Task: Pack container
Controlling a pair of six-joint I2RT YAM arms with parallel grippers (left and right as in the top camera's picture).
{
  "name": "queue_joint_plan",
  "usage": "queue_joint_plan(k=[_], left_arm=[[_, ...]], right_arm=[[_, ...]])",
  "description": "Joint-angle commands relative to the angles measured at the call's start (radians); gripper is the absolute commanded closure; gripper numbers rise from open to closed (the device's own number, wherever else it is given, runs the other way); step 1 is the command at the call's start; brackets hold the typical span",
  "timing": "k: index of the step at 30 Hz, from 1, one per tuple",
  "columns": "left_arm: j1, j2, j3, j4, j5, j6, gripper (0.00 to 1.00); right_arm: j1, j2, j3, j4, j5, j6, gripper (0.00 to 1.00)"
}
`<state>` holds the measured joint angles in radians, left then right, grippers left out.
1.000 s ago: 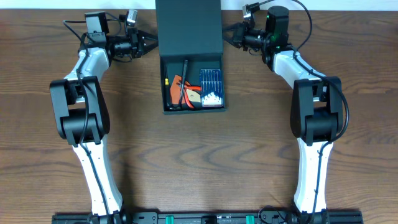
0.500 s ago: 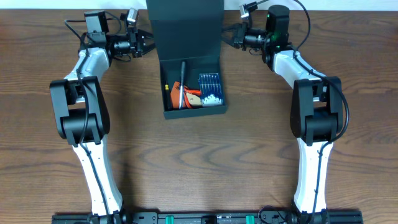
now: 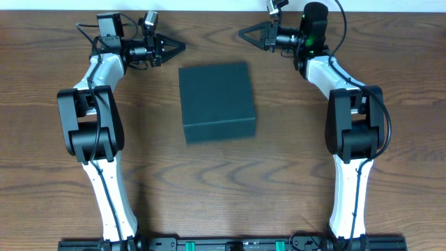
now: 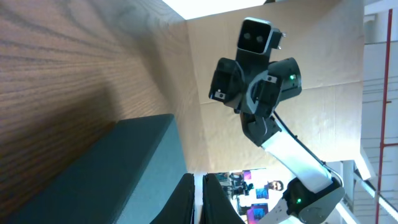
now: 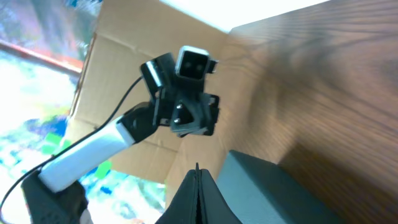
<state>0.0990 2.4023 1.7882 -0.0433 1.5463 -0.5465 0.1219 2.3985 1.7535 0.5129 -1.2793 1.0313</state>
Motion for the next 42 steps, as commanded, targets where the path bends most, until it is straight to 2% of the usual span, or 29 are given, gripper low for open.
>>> queue_joint_plan(k=[1, 8, 11, 14, 18, 20, 22, 26, 31, 33, 34, 35, 36, 39, 41, 42], left_arm=[[0.005, -0.089, 0.000, 0.000, 0.026, 0.018, 0.94], [0.088, -0.216, 0.000, -0.004, 0.023, 0.060, 0.95], [0.152, -0.253, 0.000, -0.076, 0.011, 0.103, 0.95], [0.211, -0.292, 0.000, -0.290, -0.071, 0.274, 0.95], [0.261, -0.364, 0.000, -0.770, -0.443, 0.658, 0.94], [0.257, -0.391, 0.000, -0.906, -0.576, 0.747, 0.94], [0.246, -0.408, 0.000, -0.970, -0.621, 0.788, 0.94], [0.219, -0.456, 0.000, -1.013, -0.669, 0.813, 0.95], [0.175, -0.550, 0.000, -1.004, -0.808, 0.816, 0.94], [0.156, -0.583, 0.000, -0.979, -0.822, 0.816, 0.94], [0.146, -0.596, 0.000, -0.964, -0.822, 0.815, 0.92], [0.137, -0.607, 0.000, -0.951, -0.822, 0.814, 0.86], [0.127, -0.613, 0.000, -0.943, -0.822, 0.813, 0.83], [0.101, -0.618, 0.000, -0.938, -0.823, 0.811, 0.79], [0.086, -0.618, 0.000, -0.940, -0.837, 0.811, 0.81], [0.078, -0.619, 0.000, -0.940, -0.855, 0.811, 0.88]], right_arm=[[-0.006, -0.002, 0.019, 0.045, -0.075, 0.095, 0.99], [-0.014, -0.090, 0.019, 0.172, -0.124, 0.134, 0.98], [-0.033, -0.161, 0.019, 0.196, -0.160, 0.115, 0.98], [-0.068, -0.222, 0.019, 0.196, -0.183, 0.101, 0.99], [-0.116, -0.270, 0.019, 0.195, -0.188, 0.097, 0.99], [-0.126, -0.281, 0.019, 0.195, -0.183, 0.097, 0.98], [-0.130, -0.285, 0.019, 0.196, -0.172, 0.097, 0.99], [-0.129, -0.286, 0.019, 0.203, -0.158, 0.097, 0.98], [-0.144, -0.290, 0.019, 0.210, -0.125, 0.097, 0.98], [-0.156, -0.289, 0.019, 0.210, -0.100, 0.097, 0.91], [-0.161, -0.289, 0.019, 0.209, -0.086, 0.097, 0.85], [-0.165, -0.288, 0.019, 0.200, -0.067, 0.097, 0.74], [-0.167, -0.288, 0.019, 0.189, -0.055, 0.097, 0.70], [-0.167, -0.288, 0.019, 0.171, -0.058, 0.089, 0.72], [-0.167, -0.287, 0.019, 0.122, -0.065, 0.039, 0.83], [-0.167, -0.287, 0.019, 0.069, -0.063, -0.011, 0.90]])
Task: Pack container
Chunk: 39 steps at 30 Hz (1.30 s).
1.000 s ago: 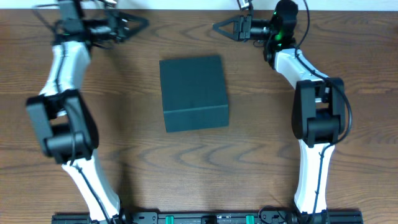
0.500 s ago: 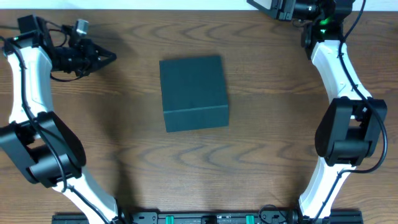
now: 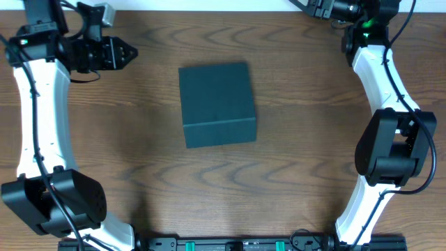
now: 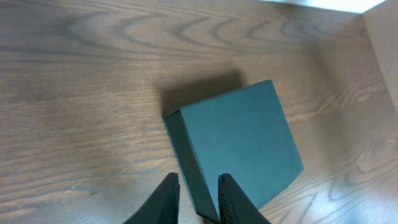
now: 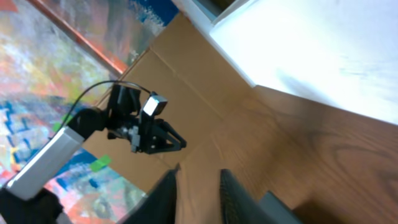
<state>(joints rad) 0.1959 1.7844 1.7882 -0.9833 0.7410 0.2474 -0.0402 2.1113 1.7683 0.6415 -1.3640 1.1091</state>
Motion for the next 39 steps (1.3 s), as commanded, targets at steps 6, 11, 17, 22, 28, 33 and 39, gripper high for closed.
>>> queue_joint_plan(k=[6, 11, 17, 22, 28, 33, 39], left_arm=[[-0.061, -0.021, 0.000, -0.029, -0.161, 0.017, 0.90], [-0.101, -0.053, 0.000, -0.055, -0.287, 0.018, 0.93], [-0.157, -0.071, 0.000, -0.094, -0.345, 0.018, 0.94], [-0.206, -0.072, 0.000, -0.168, -0.373, 0.018, 0.94], [-0.214, -0.073, 0.000, -0.235, -0.396, 0.018, 0.94], [-0.214, -0.073, 0.000, -0.211, -0.395, 0.018, 0.94], [-0.214, -0.073, 0.000, -0.190, -0.395, 0.014, 0.94]], right_arm=[[-0.019, 0.000, 0.004, -0.549, 0.224, -0.421, 0.92], [0.006, -0.032, 0.004, -1.092, 0.624, -0.772, 0.93], [0.114, -0.078, 0.004, -1.428, 0.922, -0.989, 0.99], [0.229, -0.126, 0.004, -1.596, 0.949, -1.072, 0.99], [0.342, -0.166, 0.004, -1.822, 0.959, -1.085, 0.99], [0.438, -0.175, 0.003, -1.958, 0.972, -1.084, 0.99], [0.628, -0.175, -0.048, -1.938, 1.018, -1.057, 0.99]])
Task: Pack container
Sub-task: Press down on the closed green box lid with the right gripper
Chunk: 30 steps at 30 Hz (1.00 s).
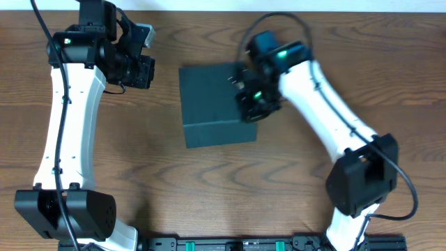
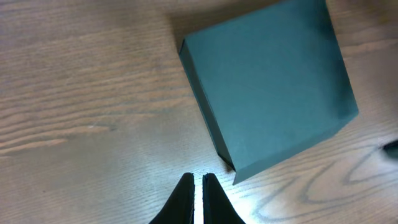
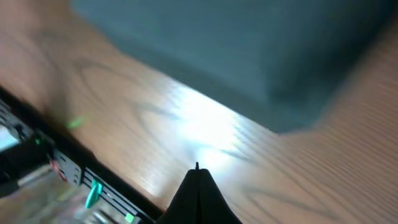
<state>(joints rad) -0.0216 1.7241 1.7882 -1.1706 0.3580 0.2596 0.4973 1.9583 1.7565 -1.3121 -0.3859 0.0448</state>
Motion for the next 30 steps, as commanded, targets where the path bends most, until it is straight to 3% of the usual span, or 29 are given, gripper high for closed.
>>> queue_joint_plan(k=[1, 10, 19, 30], left_arm=[[0.003, -0.013, 0.000, -0.003, -0.012, -0.005, 0.94], [0.003, -0.013, 0.000, -0.003, -0.011, -0.014, 0.94], [0.003, -0.013, 0.000, -0.005, -0.011, -0.037, 0.94], [0.003, -0.013, 0.000, -0.006, -0.011, -0.055, 0.94]], right_arm=[[0.126, -0.022, -0.054, 0.035, 0.066, 0.023, 0.99], [0.294, -0.023, -0.208, 0.172, 0.240, 0.183, 0.99], [0.329, -0.023, -0.417, 0.504, 0.358, 0.127, 0.99], [0.329, -0.023, -0.476, 0.642, 0.497, 0.137, 0.99]])
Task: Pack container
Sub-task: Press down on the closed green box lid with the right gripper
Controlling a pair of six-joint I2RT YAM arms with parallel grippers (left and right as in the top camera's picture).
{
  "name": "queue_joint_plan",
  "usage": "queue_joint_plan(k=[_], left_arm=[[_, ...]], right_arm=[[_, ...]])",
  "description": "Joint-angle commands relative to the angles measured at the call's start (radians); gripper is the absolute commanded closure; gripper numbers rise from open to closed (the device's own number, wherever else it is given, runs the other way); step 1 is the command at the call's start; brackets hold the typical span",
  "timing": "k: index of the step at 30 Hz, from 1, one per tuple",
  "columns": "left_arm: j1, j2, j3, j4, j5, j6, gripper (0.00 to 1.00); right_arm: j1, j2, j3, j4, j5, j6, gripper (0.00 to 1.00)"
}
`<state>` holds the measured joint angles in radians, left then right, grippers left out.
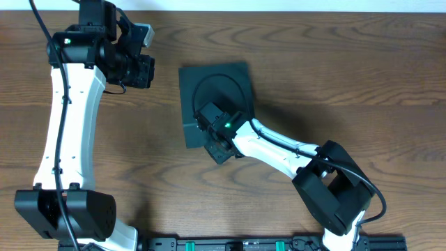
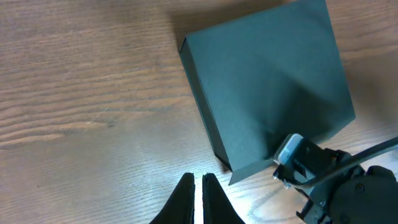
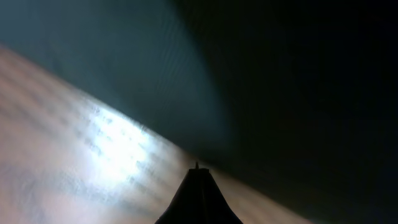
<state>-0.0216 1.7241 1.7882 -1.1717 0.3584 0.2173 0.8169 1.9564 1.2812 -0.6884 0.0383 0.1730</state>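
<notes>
A shut dark teal box (image 1: 217, 87) sits mid-table, and also fills the upper part of the left wrist view (image 2: 267, 93). My right gripper (image 1: 214, 137) is low at the box's front side, left of its middle, and its body shows in the left wrist view (image 2: 311, 171). Its own view has the fingers (image 3: 197, 177) closed to a point, empty, just above the table, with the box's dark wall (image 3: 186, 81) right ahead. My left gripper (image 1: 145, 70) hovers left of the box. Its fingers (image 2: 198, 183) are together over bare wood, holding nothing.
The wooden table (image 1: 348, 84) lies all around the box. A white strip (image 1: 223, 5) runs along the far edge. The right arm (image 1: 279, 150) stretches low across the table in front of the box, from the front right. A black rail (image 1: 230, 244) lines the near edge.
My right gripper was over the box's right edge and is now down at the box's front side, left of its middle. The left arm and the box have not moved.
Both grippers were at the back of the table facing each other, fingers together. They then stood spread to the far corners with their fingers parted. Then the left was shut left of the box and the right shut over its right edge, now its front.
</notes>
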Motion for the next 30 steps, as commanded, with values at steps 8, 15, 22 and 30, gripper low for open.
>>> queue_joint_plan(k=[8, 15, 22, 30], left_arm=[[0.003, -0.013, 0.000, -0.005, -0.011, -0.038, 0.94], [0.003, -0.013, 0.000, -0.006, -0.008, -0.047, 0.95], [0.003, -0.013, 0.000, -0.022, -0.008, -0.047, 0.94], [0.003, -0.013, 0.000, -0.020, -0.008, -0.047, 0.94]], right_arm=[[0.007, -0.021, 0.000, 0.099, 0.129, 0.001, 0.99], [0.006, -0.021, 0.000, 0.171, 0.199, -0.035, 0.99], [-0.007, -0.022, 0.002, 0.172, 0.208, -0.058, 0.99], [-0.014, -0.177, 0.068, 0.061, 0.152, -0.055, 0.99]])
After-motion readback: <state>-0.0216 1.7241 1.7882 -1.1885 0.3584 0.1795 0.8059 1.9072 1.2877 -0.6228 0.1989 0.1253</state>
